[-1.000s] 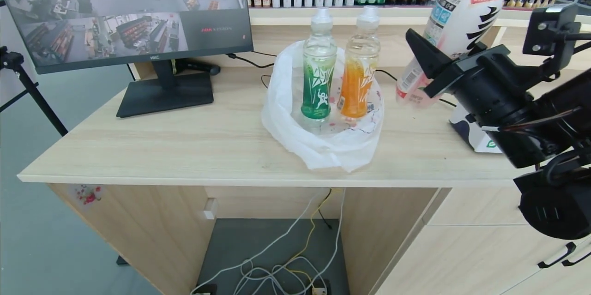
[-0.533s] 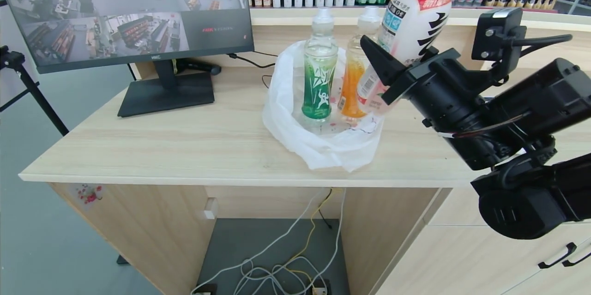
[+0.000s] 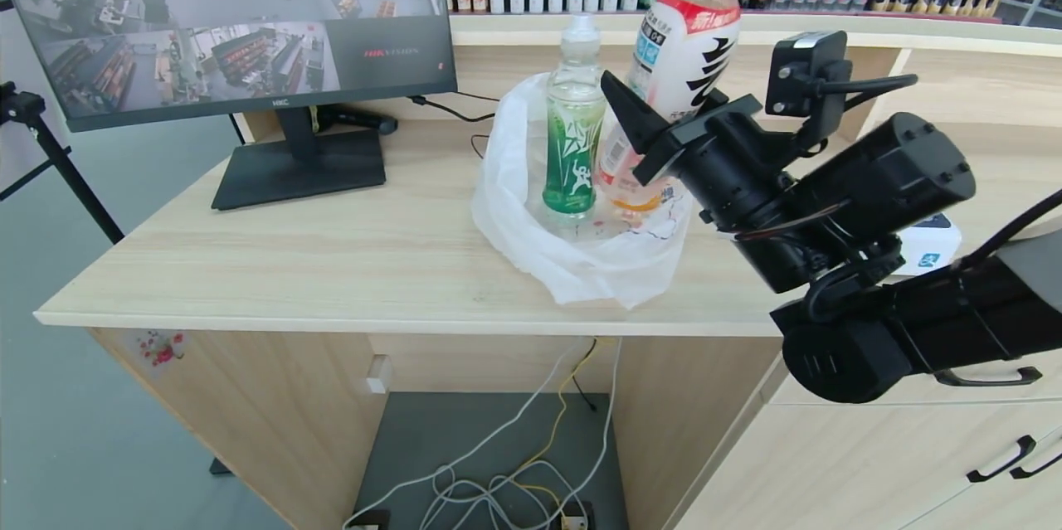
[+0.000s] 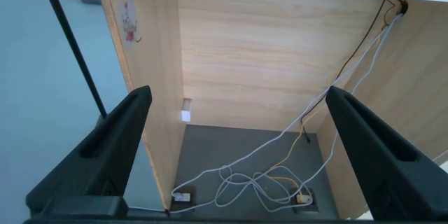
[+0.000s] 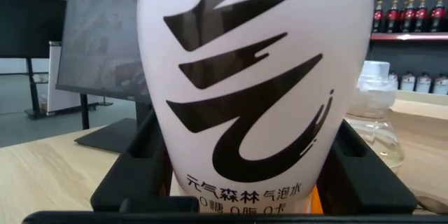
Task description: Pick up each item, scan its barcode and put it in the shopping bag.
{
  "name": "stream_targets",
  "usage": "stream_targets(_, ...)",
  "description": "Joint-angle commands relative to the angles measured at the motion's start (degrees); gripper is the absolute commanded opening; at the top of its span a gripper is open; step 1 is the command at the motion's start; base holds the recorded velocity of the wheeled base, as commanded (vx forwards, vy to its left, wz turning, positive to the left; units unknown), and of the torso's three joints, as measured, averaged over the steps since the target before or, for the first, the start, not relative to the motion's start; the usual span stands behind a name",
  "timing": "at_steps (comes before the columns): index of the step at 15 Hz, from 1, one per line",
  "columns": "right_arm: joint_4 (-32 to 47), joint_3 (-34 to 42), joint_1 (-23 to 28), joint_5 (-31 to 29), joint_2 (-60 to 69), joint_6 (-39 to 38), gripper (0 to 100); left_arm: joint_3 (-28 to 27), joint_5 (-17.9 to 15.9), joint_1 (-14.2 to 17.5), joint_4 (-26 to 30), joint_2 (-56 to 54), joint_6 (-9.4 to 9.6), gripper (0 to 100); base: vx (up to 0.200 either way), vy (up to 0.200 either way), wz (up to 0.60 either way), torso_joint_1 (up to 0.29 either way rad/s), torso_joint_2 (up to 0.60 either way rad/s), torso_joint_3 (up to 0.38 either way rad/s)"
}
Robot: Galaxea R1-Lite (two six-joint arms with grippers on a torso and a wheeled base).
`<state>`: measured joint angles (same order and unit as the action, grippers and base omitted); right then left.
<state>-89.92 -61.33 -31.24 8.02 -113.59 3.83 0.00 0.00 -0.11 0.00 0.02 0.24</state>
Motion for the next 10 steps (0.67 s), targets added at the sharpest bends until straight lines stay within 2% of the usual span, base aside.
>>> stream_targets(1,-0.08,-2.48,-0.57,-0.20,-3.74,0.04,0,0.00,0.00,0.02,0.00,-0.02,0.02,100,0.000,0.000,0.00,0.000,0.00,0.000)
stream_targets(10,-0.08,-4.59,0.31,-0.29,-10.07,-1.72,0,0.00,0.00,0.02,0.00,-0.02,0.11,100,0.000,0.000,0.00,0.000,0.00,0.000)
